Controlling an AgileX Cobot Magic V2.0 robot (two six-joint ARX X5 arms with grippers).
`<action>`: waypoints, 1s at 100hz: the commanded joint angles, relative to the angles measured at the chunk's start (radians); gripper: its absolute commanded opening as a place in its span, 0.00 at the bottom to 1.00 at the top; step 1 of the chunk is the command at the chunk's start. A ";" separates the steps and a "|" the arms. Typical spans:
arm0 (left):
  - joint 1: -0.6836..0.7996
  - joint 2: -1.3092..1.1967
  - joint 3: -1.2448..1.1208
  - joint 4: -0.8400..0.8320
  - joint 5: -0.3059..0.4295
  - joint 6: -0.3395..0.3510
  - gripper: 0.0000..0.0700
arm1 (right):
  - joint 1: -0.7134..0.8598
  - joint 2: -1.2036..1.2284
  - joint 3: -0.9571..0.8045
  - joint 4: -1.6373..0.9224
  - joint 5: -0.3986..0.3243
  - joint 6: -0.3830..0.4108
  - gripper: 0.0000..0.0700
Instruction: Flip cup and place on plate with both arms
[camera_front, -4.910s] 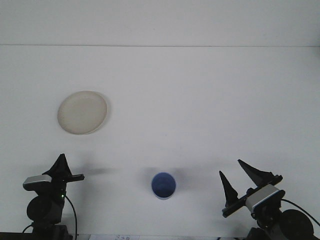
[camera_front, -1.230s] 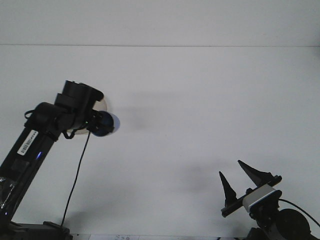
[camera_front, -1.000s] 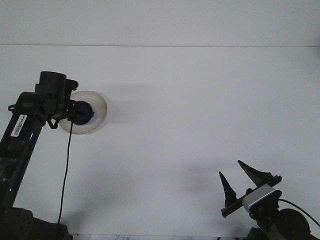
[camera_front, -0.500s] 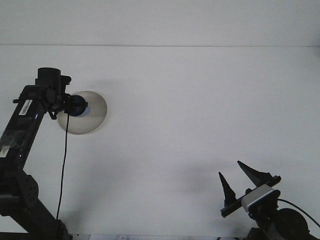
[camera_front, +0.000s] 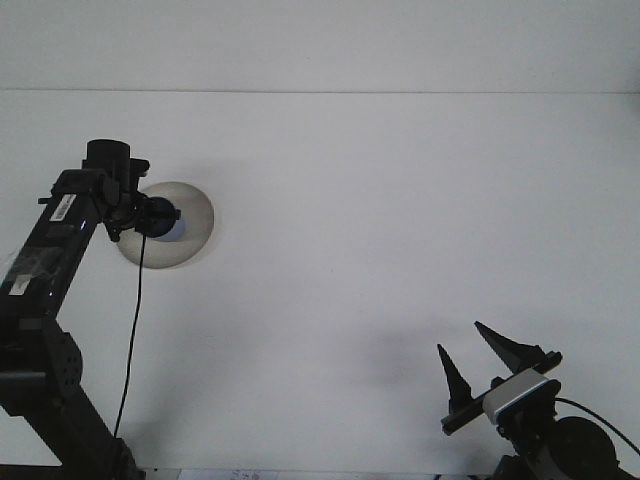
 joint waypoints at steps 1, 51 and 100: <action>0.003 0.019 0.031 0.000 -0.003 -0.013 0.20 | 0.009 -0.001 0.002 0.007 0.005 0.003 0.63; 0.003 0.016 0.301 -0.183 -0.003 -0.076 0.72 | 0.009 -0.001 0.002 0.006 0.005 0.003 0.63; -0.044 -0.434 0.337 -0.174 0.177 -0.127 0.72 | 0.009 -0.001 0.002 0.033 0.103 0.020 0.63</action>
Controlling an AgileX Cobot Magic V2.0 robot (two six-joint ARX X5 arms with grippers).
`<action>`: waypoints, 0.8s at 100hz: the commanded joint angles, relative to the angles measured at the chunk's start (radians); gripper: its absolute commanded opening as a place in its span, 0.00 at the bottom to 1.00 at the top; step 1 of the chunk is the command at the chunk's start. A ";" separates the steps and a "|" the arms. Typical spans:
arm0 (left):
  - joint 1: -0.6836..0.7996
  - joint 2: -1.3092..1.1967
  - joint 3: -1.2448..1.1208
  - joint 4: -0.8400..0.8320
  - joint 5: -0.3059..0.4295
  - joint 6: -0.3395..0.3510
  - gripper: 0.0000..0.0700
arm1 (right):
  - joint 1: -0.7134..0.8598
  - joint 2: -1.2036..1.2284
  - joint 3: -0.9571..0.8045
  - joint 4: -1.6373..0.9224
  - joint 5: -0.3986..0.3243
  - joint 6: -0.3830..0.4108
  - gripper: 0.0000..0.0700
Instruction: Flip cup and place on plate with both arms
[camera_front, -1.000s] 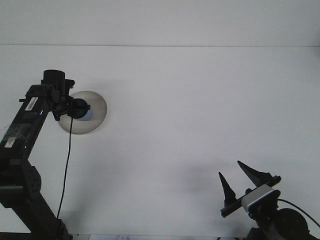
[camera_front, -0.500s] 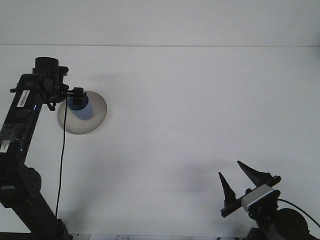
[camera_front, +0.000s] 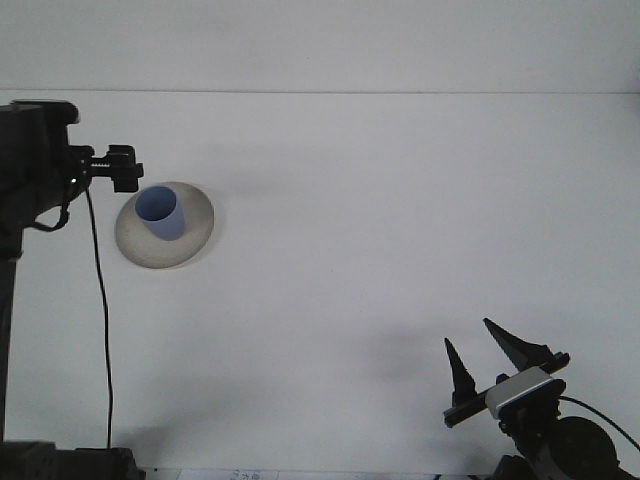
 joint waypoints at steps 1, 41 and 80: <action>-0.010 -0.054 -0.019 0.020 0.051 -0.018 0.72 | 0.009 -0.001 0.002 0.026 0.031 0.016 0.63; -0.253 -0.680 -0.888 0.463 0.081 -0.201 0.72 | 0.009 -0.001 0.003 0.101 0.127 0.019 0.63; -0.414 -0.866 -1.269 0.589 0.081 -0.334 0.69 | 0.009 -0.001 0.003 0.072 0.100 0.021 0.57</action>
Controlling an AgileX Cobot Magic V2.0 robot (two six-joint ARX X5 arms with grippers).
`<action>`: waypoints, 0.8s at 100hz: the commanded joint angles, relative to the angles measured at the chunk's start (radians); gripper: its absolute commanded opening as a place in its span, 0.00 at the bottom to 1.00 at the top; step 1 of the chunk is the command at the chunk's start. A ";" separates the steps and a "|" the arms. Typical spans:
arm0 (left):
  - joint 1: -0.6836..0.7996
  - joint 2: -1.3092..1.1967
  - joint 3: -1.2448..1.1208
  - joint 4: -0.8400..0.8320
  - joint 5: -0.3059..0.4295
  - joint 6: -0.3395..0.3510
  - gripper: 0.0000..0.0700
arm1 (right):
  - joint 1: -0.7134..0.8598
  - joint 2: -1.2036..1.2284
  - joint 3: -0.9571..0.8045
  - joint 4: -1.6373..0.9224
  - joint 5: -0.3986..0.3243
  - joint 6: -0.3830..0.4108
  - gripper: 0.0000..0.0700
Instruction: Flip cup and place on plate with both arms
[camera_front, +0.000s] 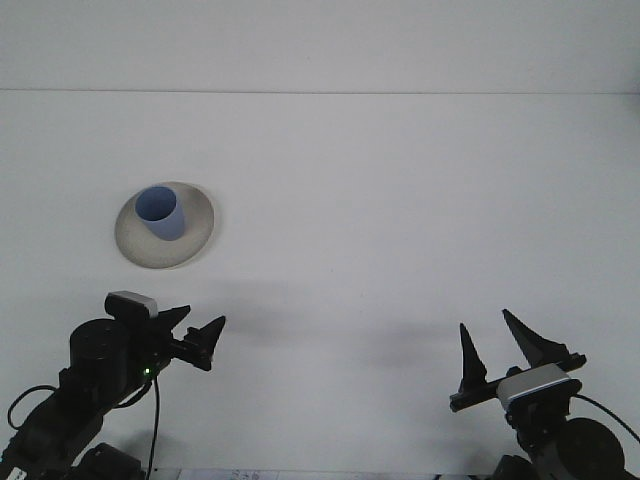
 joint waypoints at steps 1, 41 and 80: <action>-0.008 -0.007 0.027 0.037 0.000 -0.018 0.67 | 0.009 -0.001 0.003 0.002 -0.013 0.016 0.55; -0.021 -0.034 0.028 0.062 0.000 -0.019 0.02 | 0.009 -0.001 0.003 0.007 -0.012 0.020 0.00; -0.021 -0.097 0.028 0.063 0.000 -0.019 0.02 | 0.009 -0.001 0.003 0.006 -0.011 0.020 0.00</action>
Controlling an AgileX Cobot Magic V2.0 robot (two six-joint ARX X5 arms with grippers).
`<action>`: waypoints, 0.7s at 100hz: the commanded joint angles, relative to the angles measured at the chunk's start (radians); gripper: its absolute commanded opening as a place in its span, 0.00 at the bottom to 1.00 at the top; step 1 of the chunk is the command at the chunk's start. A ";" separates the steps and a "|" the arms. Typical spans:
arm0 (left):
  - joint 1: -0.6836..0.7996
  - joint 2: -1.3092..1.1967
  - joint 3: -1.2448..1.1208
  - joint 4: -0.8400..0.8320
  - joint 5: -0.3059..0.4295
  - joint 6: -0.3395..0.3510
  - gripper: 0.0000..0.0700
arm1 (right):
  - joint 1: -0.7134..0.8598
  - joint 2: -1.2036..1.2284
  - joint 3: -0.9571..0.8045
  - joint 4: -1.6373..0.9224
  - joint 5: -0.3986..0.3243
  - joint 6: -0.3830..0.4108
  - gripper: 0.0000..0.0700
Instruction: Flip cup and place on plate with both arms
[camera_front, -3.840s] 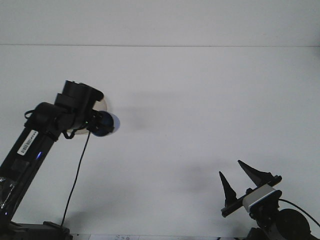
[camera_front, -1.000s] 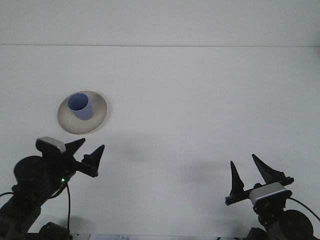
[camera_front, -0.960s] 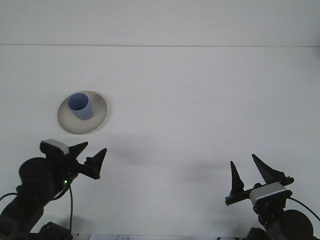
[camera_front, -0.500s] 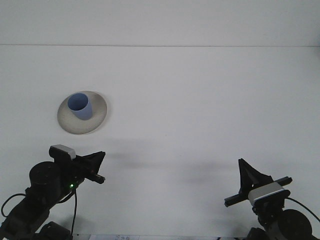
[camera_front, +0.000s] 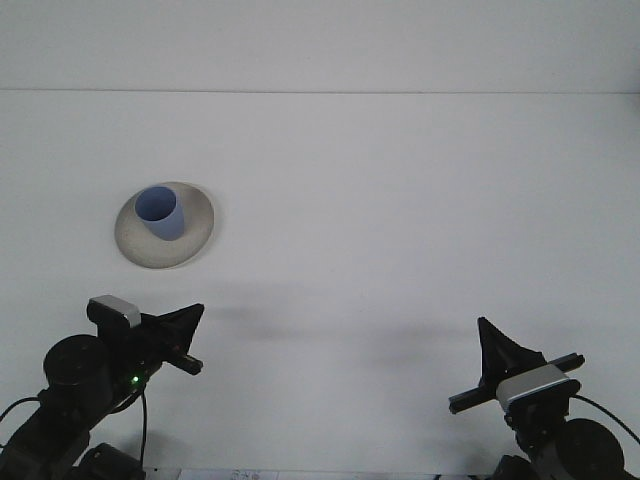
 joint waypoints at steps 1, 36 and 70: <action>-0.005 -0.007 0.013 0.010 0.000 -0.001 0.02 | 0.009 -0.001 0.003 0.010 0.000 0.013 0.00; 0.098 -0.126 -0.111 0.202 -0.084 0.458 0.02 | 0.009 -0.001 0.003 0.010 0.000 0.013 0.00; 0.291 -0.426 -0.541 0.505 -0.159 0.484 0.02 | 0.009 -0.001 0.003 0.010 0.000 0.013 0.00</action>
